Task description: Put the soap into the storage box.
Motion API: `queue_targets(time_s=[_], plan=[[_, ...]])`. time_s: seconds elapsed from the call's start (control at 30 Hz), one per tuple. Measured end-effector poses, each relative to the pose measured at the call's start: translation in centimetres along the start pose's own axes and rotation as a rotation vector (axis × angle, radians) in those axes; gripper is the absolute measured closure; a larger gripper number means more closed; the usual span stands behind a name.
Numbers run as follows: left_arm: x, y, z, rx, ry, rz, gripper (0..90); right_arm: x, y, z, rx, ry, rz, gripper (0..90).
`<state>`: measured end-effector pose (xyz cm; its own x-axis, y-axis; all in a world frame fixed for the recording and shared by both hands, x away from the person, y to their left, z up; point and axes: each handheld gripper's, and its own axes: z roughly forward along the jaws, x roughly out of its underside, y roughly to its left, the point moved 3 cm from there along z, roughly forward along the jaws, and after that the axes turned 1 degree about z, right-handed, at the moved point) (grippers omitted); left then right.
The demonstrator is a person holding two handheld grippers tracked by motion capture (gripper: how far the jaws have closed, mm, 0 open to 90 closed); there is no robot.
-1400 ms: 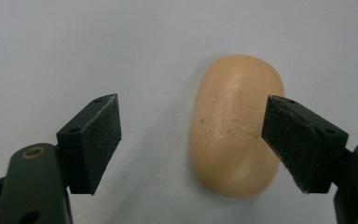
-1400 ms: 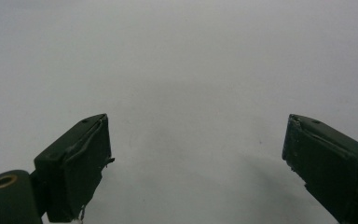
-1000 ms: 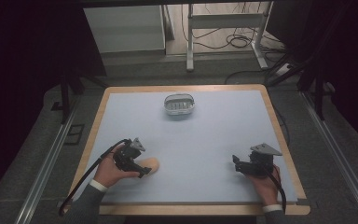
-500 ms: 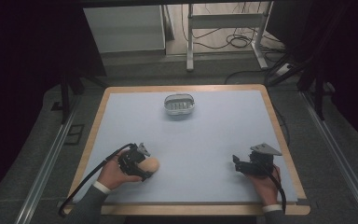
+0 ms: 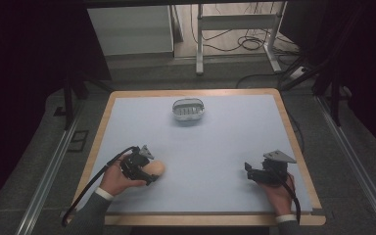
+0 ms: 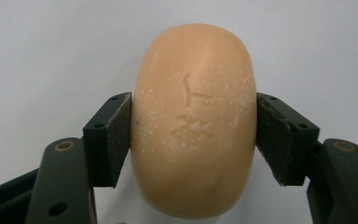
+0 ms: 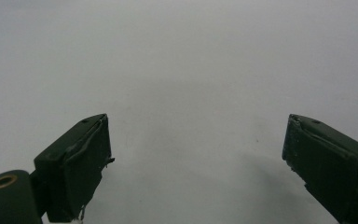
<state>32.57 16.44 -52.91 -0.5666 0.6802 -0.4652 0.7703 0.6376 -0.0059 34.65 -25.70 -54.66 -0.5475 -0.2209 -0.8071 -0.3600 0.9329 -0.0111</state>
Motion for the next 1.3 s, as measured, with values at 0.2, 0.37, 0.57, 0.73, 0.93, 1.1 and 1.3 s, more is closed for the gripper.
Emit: queue_targets(time_s=[0.2, 0.37, 0.57, 0.73, 0.93, 1.1, 1.3], plan=[[-1.3, 0.4, -0.9, -0.008, -0.028, 0.010, 32.5, 0.0, 0.0, 0.0, 0.003, 0.000, 0.004, 7.7], [-2.1, 0.3, -1.3, -0.014, -0.034, 0.026, 32.6, 0.0, 0.0, 0.0, 0.000, 0.001, 0.005, 7.7], [-3.0, 0.4, -1.5, -0.018, -0.037, 0.032, 32.6, 0.0, -0.1, 0.0, 0.000, 0.001, 0.007, 7.7], [-3.5, 0.8, -1.5, -0.021, -0.037, 0.034, 32.6, 0.0, -0.1, 0.0, -0.001, 0.005, 0.013, 7.7], [-4.1, 1.1, -1.5, -0.021, -0.037, 0.035, 32.6, 0.0, -0.1, 0.0, -0.002, 0.004, 0.015, 7.7], [-4.7, 1.4, -1.5, -0.021, -0.040, 0.033, 32.6, 0.0, -0.1, 0.0, -0.002, 0.005, 0.016, 7.7], [-5.3, 1.6, -1.6, -0.025, -0.041, 0.039, 32.6, 0.0, -0.1, 0.0, 0.000, 0.005, 0.013, 7.7]])
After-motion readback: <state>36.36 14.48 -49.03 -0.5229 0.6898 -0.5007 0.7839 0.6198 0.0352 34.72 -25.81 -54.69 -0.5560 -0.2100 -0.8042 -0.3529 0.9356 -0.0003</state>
